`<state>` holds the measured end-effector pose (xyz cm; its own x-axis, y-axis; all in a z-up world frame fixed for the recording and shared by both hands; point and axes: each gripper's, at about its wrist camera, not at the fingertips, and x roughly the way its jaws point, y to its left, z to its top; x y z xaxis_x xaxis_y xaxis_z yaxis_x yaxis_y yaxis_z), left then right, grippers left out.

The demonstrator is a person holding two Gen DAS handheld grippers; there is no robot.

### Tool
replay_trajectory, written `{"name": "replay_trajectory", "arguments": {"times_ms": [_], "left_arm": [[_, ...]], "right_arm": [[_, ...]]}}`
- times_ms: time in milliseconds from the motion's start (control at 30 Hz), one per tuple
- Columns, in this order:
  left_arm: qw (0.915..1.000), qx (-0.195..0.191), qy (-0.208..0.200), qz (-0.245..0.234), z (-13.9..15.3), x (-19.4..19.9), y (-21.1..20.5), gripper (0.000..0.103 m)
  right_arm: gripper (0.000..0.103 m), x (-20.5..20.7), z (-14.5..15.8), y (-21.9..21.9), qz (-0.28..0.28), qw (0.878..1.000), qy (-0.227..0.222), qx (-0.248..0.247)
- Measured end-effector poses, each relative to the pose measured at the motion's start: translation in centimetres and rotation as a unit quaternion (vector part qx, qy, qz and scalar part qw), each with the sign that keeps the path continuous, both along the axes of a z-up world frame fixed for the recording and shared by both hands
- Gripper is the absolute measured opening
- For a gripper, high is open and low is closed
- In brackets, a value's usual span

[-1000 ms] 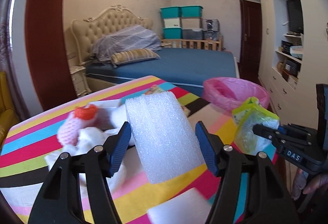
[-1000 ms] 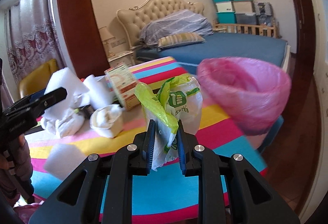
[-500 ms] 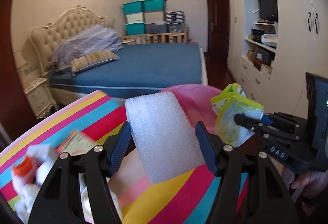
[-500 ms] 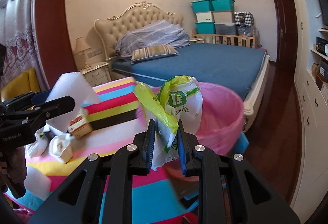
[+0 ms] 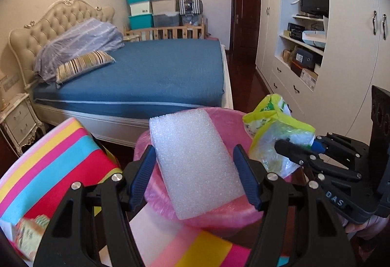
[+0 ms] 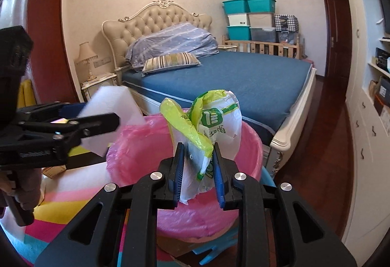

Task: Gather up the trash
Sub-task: 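Carry both held items over the pink bin and open both tools, then grasp the square white foam block with the right tool while the left tool returns to the table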

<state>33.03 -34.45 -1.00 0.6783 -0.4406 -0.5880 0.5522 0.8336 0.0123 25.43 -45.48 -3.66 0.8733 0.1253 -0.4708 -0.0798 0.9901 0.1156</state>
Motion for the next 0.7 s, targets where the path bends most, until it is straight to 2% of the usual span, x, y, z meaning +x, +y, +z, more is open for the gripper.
{"name": "replay_trajectory", "arguments": {"times_ms": [67,100,200,333,500,567,700], "left_arm": [[0.9998,-0.004,0.016,-0.005,-0.7,1.3,-0.1,0.068],[0.9997,-0.006,0.025,-0.004,-1.0,2.0,-0.2,0.073],[0.9996,-0.015,0.025,0.002,-1.2,2.4,0.2,0.079],[0.9998,-0.007,0.017,0.005,-0.9,1.1,1.2,0.086],[0.9997,-0.013,0.010,0.017,0.5,-2.1,5.2,0.094],[0.9995,-0.012,0.013,0.028,1.2,-3.2,6.9,0.097],[0.9982,-0.020,0.025,0.050,2.2,-5.4,10.6,0.098]], "right_arm": [[0.047,0.1,-0.5,-0.5,-0.006,1.000,0.001,-0.001],[0.062,-0.1,-0.6,-0.9,-0.012,1.000,0.000,0.005],[0.064,-0.8,-0.6,-1.4,-0.016,1.000,-0.004,0.011],[0.064,-3.1,0.1,-1.3,-0.020,1.000,-0.012,0.009],[0.074,-6.6,1.1,1.0,-0.009,1.000,-0.019,0.005],[0.075,-7.9,1.3,2.0,0.006,1.000,-0.021,0.011],[0.080,-10.3,1.3,5.3,0.030,0.999,-0.022,0.016]]}}
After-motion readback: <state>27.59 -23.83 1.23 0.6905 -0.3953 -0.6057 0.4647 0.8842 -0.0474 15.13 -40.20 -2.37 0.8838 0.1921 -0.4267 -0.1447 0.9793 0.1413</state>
